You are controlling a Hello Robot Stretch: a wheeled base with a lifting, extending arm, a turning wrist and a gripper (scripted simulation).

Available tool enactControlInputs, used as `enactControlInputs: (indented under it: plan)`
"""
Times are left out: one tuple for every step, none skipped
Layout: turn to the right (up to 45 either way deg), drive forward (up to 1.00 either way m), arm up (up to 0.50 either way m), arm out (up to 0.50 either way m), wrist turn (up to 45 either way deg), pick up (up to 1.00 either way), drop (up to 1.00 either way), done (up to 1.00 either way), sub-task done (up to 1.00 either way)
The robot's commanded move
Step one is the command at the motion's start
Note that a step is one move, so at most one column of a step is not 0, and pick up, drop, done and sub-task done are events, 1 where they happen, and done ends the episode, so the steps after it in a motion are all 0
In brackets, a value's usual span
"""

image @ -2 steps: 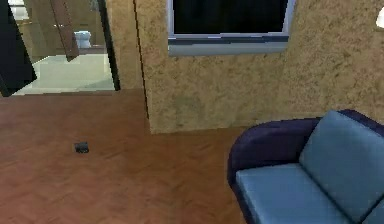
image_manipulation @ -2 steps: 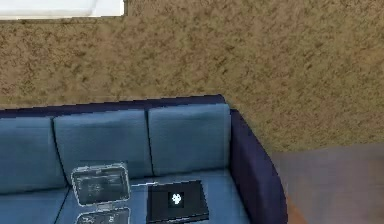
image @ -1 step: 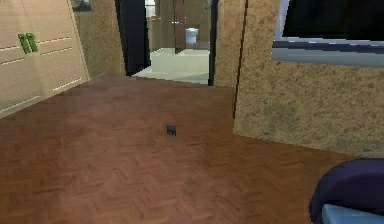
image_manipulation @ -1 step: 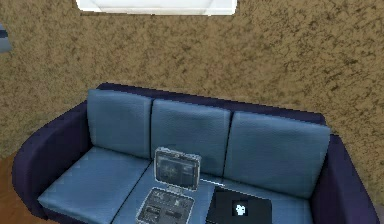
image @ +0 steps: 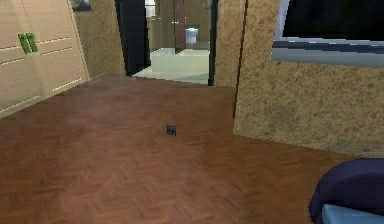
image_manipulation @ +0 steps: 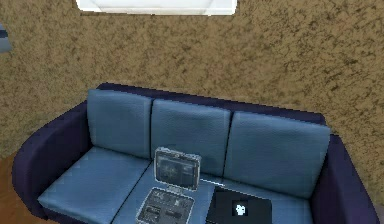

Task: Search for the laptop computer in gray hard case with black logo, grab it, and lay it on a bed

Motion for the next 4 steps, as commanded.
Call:
enactControlInputs:
  plan:
    - [0.0,0.0,0.0,0.26,0.0,0.0,0.0,0.0,0.0]
    - [0.0,0.0,0.0,0.0,45.0,0.0,0.0,0.0,0.0]
    - [0.0,0.0,0.0,0.0,45.0,0.0,0.0,0.0,0.0]
    - [0.0,0.0,0.0,0.0,45.0,0.0,0.0,0.0,0.0]
